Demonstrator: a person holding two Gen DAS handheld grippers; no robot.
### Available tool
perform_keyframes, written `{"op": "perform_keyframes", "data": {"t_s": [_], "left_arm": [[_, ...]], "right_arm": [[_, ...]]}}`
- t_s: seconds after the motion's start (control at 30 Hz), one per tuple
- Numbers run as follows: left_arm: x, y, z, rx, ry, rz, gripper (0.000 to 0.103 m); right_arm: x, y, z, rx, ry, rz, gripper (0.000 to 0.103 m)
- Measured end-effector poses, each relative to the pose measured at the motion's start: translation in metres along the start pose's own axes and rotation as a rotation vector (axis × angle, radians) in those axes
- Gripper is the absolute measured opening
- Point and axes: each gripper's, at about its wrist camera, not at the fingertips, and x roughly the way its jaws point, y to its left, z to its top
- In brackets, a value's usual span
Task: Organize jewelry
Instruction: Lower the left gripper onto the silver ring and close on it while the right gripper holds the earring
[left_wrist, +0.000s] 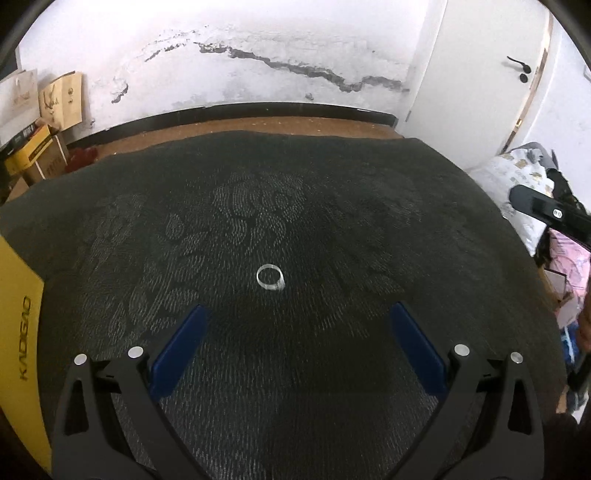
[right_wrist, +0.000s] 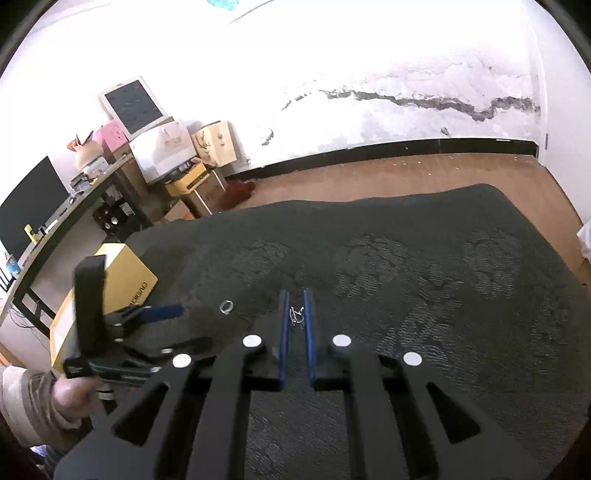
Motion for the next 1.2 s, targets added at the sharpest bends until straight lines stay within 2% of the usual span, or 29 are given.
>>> {"op": "perform_keyframes", "data": {"t_s": [0.2,0.27,0.4,0.6,0.73,0.83,0.87,0.9,0.93,0.97,1.2], "left_arm": [[0.026,0.002,0.007,-0.021,0.029,0.025,0.096],[0.035,0.004,0.006,-0.035,0.037,0.059,0.095],[0.039,-0.008,0.001,0.012,0.012,0.144,0.095],[0.043,-0.007,0.005,0.015,0.01,0.167,0.088],[0.04,0.0,0.011,0.007,-0.013,0.189,0.065],[0.038,0.0,0.01,0.012,-0.017,0.199,0.058],[0.037,-0.001,0.01,0.015,-0.02,0.196,0.043],[0.035,-0.001,0.009,0.022,-0.025,0.204,0.039],[0.034,-0.003,0.008,0.023,-0.027,0.204,0.025],[0.034,-0.003,0.008,0.022,-0.029,0.21,0.019],[0.029,-0.005,0.003,0.034,-0.034,0.188,0.018]], "right_arm": [[0.009,0.002,-0.002,0.019,-0.022,0.025,0.008],[0.009,0.002,-0.003,0.02,-0.029,0.027,0.008],[0.009,0.003,-0.003,0.021,-0.042,0.039,0.008],[0.002,-0.002,-0.005,0.021,-0.057,0.061,0.008],[-0.001,-0.001,-0.003,0.015,-0.068,0.071,0.008],[-0.002,-0.003,-0.003,0.015,-0.071,0.075,0.008],[-0.002,-0.003,-0.002,0.016,-0.073,0.076,0.008],[-0.003,-0.004,-0.003,0.016,-0.075,0.077,0.008],[-0.004,-0.004,-0.003,0.014,-0.076,0.077,0.008],[-0.004,-0.004,-0.003,0.01,-0.078,0.075,0.008],[-0.001,-0.003,0.0,0.007,-0.072,0.078,0.008]]}}
